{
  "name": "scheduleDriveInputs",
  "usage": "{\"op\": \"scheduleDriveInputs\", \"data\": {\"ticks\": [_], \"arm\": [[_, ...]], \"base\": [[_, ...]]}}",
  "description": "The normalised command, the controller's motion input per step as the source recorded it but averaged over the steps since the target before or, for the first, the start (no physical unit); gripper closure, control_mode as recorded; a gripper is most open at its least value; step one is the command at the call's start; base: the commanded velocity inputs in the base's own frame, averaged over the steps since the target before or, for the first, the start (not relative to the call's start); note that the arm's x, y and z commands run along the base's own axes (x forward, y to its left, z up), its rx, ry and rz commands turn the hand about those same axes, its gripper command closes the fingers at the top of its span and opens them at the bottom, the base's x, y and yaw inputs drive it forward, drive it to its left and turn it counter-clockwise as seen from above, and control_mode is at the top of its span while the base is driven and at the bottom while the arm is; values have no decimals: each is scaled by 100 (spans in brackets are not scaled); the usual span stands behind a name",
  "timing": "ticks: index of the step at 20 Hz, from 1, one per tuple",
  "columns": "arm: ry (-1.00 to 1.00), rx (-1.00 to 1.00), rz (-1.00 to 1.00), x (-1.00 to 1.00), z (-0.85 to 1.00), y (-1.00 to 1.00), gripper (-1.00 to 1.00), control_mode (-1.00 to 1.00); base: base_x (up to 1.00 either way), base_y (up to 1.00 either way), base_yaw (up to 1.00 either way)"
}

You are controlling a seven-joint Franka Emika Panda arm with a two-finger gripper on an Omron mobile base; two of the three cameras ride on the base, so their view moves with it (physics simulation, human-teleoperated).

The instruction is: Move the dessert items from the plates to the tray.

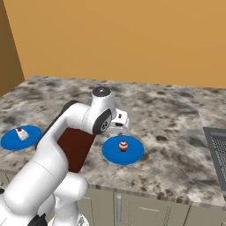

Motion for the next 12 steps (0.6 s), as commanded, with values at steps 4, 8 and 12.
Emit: {"op": "scheduleDriveInputs", "data": {"ticks": [4, 8, 12], "arm": [[0, 0, 0, 3, -27, -10, -100, -100], [0, 0, 0, 6, -31, -6, -100, -100], [0, 0, 0, 8, -32, -4, -100, -100]], "base": [[0, 0, 0], [0, 0, 0], [0, 0, 0]]}}
